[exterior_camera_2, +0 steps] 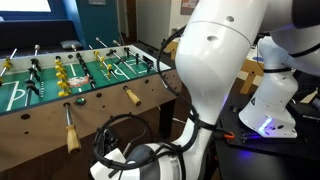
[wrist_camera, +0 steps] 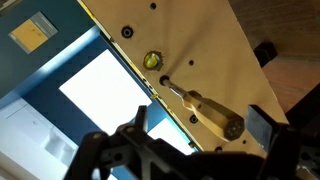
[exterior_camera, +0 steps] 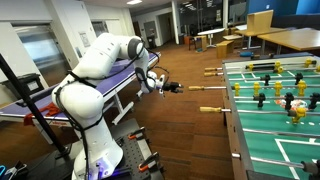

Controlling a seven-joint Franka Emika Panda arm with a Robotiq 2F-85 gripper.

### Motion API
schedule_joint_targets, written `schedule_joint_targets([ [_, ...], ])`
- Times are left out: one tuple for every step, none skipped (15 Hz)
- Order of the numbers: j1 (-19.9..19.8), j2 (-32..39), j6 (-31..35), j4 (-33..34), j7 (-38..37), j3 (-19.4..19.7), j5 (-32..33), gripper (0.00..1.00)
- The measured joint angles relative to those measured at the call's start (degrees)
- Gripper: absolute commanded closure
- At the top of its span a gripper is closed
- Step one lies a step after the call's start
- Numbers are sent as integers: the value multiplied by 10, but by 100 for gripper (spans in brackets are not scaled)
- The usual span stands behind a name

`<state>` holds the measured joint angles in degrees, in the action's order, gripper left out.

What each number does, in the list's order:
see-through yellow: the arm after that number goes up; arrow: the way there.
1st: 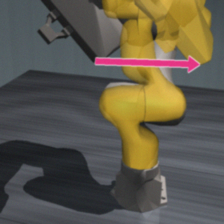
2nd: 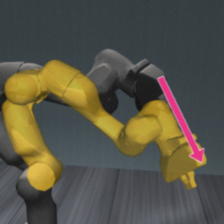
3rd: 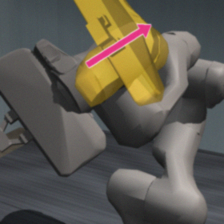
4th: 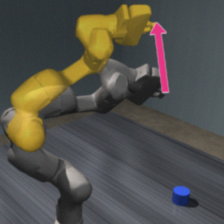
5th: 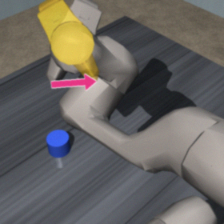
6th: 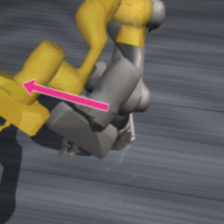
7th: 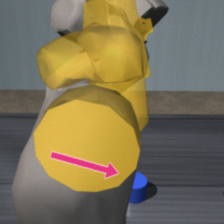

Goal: Rotate the third handle of the table football slightly anticlockwise

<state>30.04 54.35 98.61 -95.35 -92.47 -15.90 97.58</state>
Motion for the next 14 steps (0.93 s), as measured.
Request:
schedule_joint_targets([
  [3, 15, -9, 17, -3, 0, 0, 0],
  [6, 28, -15, 33, -5, 0, 0, 0],
  [8, 41, -19, 50, -8, 0, 0, 0],
  [9, 53, -21, 65, -10, 1, 0, 0],
  [10, 63, -22, 80, -11, 2, 0, 0],
  [11, 73, -22, 94, -11, 5, 0, 0],
  [12, 81, -22, 107, -11, 8, 0, 0],
  [12, 89, -22, 119, -11, 10, 1, 0],
  [13, 95, -22, 131, -11, 12, 3, 0],
  [13, 101, -22, 142, -11, 15, 5, 0],
  [14, 106, -22, 153, -10, 17, 9, 0],
  [16, 110, -22, 163, -9, 20, 13, 0],
  [18, 115, -22, 172, -5, 24, 17, 0],
  [20, 120, -22, 182, 1, 26, 22, 0],
])
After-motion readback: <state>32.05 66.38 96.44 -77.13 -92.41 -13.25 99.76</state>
